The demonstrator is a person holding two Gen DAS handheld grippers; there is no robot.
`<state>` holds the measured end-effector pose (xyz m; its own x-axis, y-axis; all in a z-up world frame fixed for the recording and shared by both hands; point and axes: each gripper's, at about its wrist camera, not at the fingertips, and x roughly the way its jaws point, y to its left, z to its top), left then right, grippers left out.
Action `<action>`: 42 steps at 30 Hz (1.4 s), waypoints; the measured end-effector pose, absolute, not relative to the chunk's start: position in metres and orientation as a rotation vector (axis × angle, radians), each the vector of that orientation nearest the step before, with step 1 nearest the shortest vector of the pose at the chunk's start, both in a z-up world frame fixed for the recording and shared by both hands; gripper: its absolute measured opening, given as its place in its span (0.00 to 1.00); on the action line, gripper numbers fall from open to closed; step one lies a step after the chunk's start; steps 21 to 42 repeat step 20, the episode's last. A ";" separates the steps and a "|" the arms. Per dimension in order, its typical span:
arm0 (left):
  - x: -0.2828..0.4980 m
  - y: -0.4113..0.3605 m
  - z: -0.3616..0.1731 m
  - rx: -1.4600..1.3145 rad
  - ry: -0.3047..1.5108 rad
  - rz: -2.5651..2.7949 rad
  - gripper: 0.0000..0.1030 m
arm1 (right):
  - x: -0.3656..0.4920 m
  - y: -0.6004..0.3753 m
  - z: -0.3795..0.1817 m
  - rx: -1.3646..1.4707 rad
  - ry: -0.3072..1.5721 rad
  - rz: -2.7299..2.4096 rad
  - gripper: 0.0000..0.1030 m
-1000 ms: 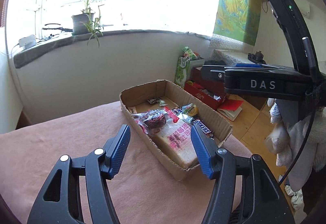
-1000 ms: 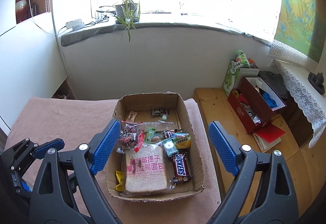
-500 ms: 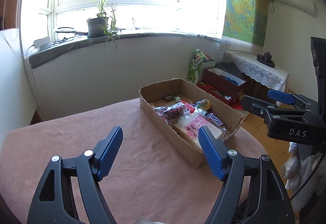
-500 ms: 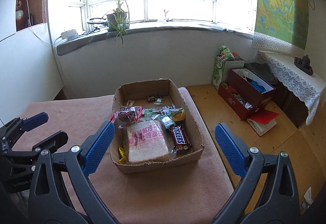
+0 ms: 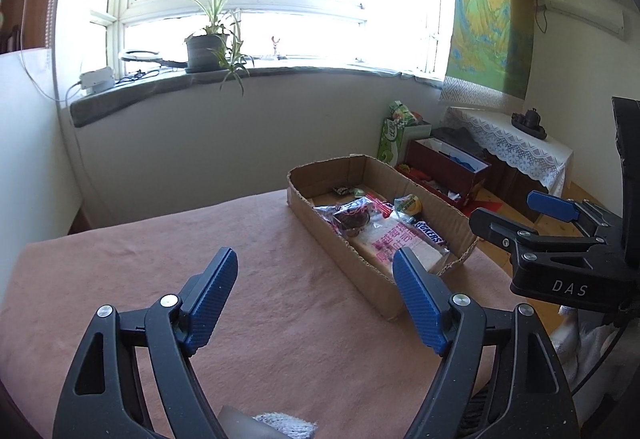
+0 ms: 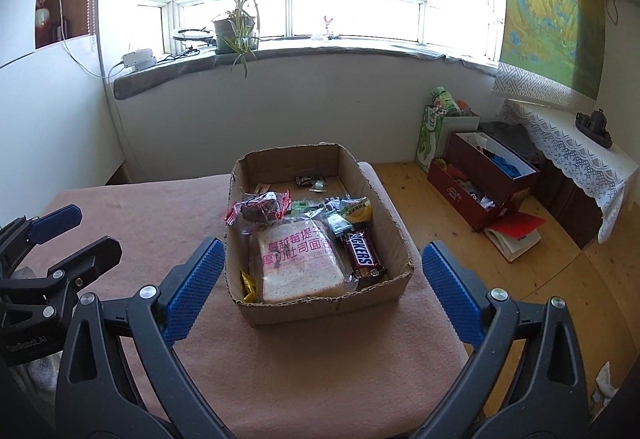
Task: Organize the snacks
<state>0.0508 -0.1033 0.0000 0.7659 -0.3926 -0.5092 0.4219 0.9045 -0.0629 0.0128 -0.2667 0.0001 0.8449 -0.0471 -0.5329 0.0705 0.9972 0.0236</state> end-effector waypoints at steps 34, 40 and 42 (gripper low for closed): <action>0.049 -0.100 -0.005 0.075 0.542 -0.438 0.78 | 0.014 -0.263 -0.003 0.049 0.574 -0.058 0.98; 0.049 -0.100 -0.005 0.075 0.542 -0.438 0.78 | 0.014 -0.263 -0.003 0.049 0.574 -0.058 0.98; 0.049 -0.100 -0.005 0.075 0.542 -0.438 0.78 | 0.014 -0.263 -0.003 0.049 0.574 -0.058 0.98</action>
